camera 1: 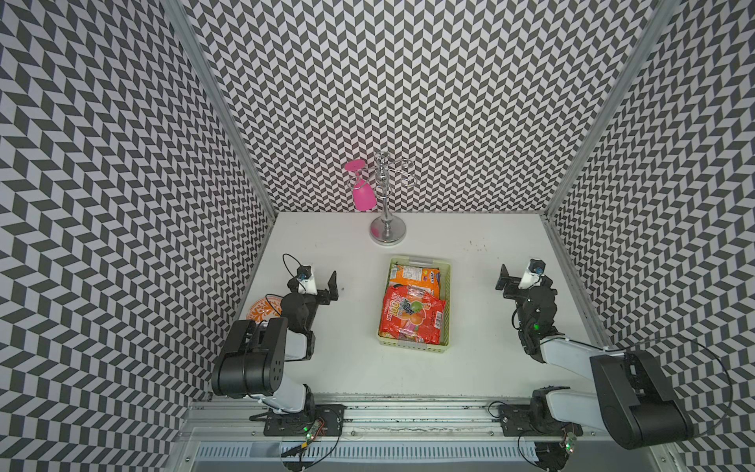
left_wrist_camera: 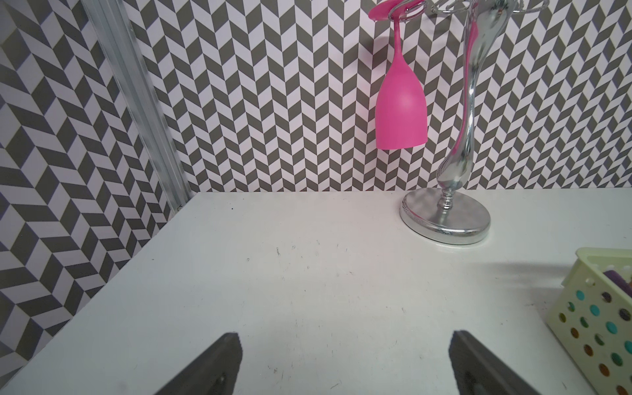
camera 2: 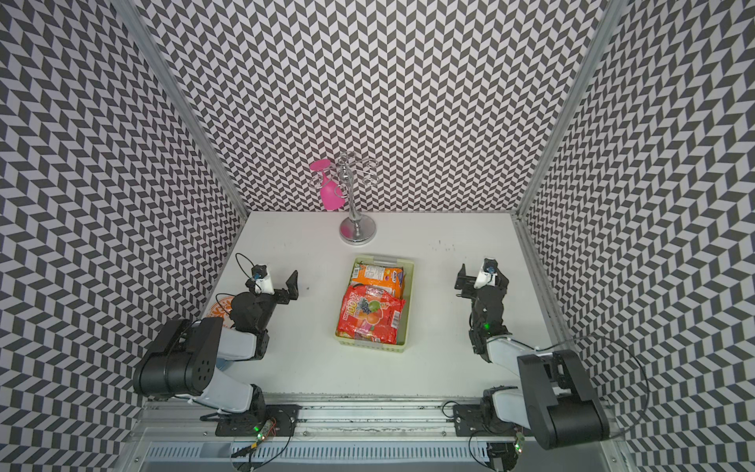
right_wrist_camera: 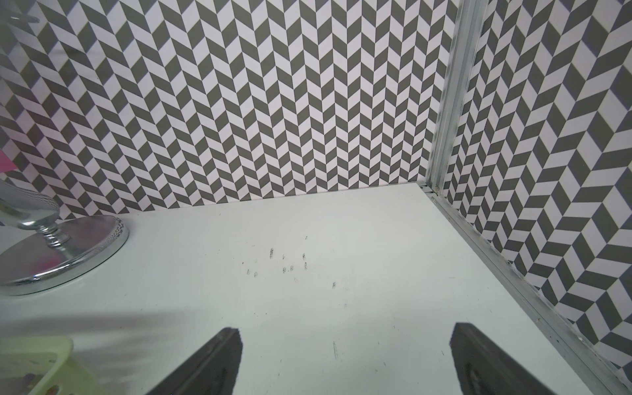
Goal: Put the candies in the basket
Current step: Reset both arms
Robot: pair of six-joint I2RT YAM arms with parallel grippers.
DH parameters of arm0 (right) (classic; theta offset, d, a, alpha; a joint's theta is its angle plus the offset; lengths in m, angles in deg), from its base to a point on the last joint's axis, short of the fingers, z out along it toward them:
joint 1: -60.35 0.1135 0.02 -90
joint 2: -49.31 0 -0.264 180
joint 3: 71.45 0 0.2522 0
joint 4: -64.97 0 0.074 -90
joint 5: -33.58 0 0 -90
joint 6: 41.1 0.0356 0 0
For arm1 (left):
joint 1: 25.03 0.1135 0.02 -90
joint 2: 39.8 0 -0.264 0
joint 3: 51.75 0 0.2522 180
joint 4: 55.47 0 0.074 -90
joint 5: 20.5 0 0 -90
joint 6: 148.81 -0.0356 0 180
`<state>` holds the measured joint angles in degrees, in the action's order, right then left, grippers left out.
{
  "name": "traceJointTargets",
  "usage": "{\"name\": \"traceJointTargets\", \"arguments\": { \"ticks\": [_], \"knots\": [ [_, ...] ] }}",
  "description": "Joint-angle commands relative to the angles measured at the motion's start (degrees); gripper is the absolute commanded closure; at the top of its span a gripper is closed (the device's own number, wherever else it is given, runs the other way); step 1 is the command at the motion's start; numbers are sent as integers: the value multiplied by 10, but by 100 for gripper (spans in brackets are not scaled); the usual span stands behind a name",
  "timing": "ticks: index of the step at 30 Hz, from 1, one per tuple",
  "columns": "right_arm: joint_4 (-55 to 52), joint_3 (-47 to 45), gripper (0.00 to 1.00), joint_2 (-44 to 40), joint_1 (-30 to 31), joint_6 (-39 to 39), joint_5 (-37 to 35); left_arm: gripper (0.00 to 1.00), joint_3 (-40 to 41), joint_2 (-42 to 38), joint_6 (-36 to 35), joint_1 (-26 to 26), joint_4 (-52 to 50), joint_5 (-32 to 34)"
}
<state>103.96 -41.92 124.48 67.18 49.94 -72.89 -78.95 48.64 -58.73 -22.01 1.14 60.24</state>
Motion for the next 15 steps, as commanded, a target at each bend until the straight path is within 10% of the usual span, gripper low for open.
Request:
{"name": "traceJointTargets", "arguments": {
  "ticks": [1,11,15],
  "knots": [
    [106,-5,1,31,-6,-11,1,1,-11,0,5,-2,7,8],
    [314,-61,1,153,-11,-15,11,1,-11,0,4,-2,7,11],
    [218,-36,1,136,-23,4,15,1,-14,1,3,-6,1,16]
  ]
}}
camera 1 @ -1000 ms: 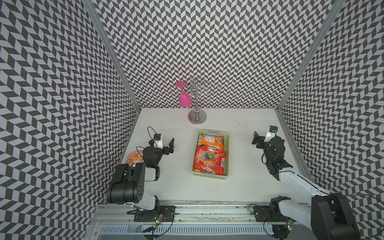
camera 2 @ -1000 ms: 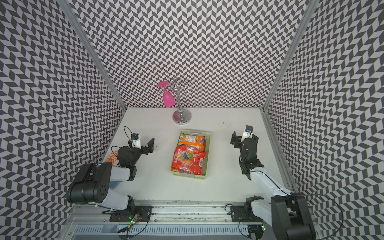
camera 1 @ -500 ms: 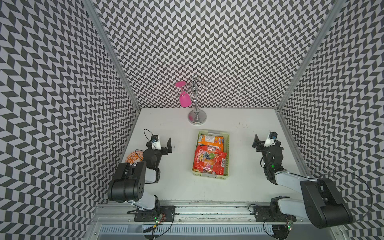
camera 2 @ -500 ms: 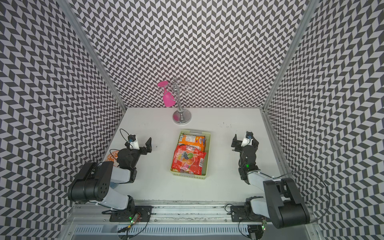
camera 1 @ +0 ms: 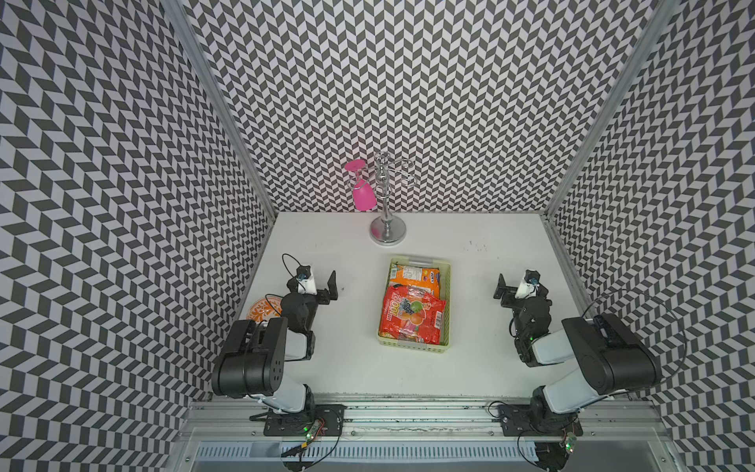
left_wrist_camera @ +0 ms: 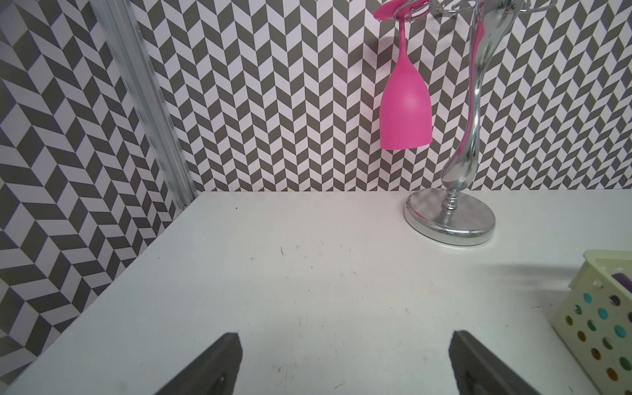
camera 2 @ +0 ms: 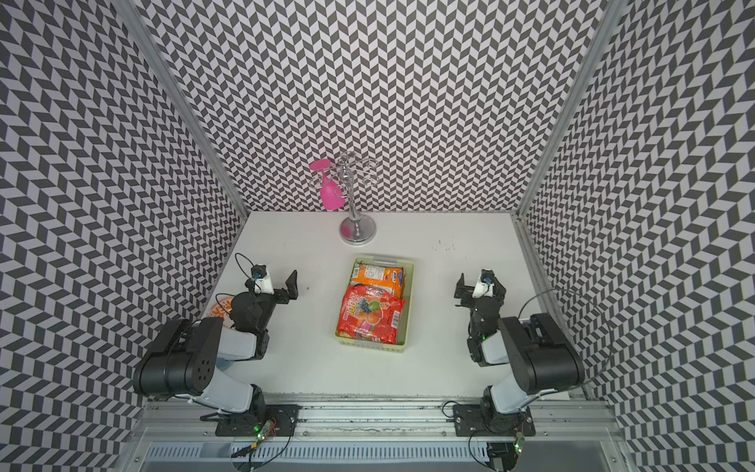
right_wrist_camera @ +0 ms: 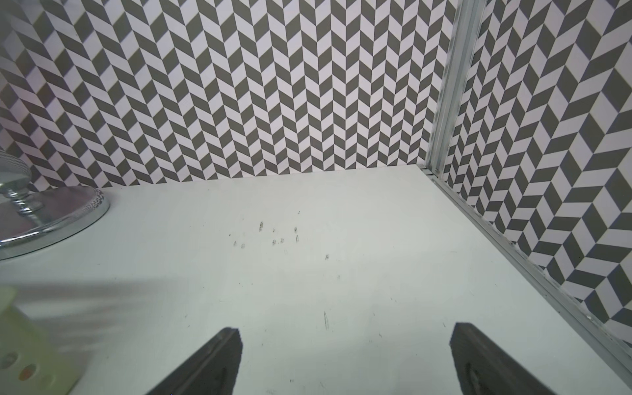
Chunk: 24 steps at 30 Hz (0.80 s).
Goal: Put the candies in the basket
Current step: Reset both arms
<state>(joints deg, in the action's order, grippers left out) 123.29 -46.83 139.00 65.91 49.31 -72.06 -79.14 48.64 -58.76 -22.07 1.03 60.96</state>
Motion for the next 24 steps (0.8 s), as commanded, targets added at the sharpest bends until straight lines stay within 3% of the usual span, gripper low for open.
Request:
{"name": "traceJointTargets", "arguments": {
  "ticks": [1,24],
  "knots": [
    [14,35,1,-11,-12,12,10,1,-13,1,2,-6,2,10],
    [16,34,1,-11,-12,11,11,1,-17,2,0,-11,-4,21]
  ]
}}
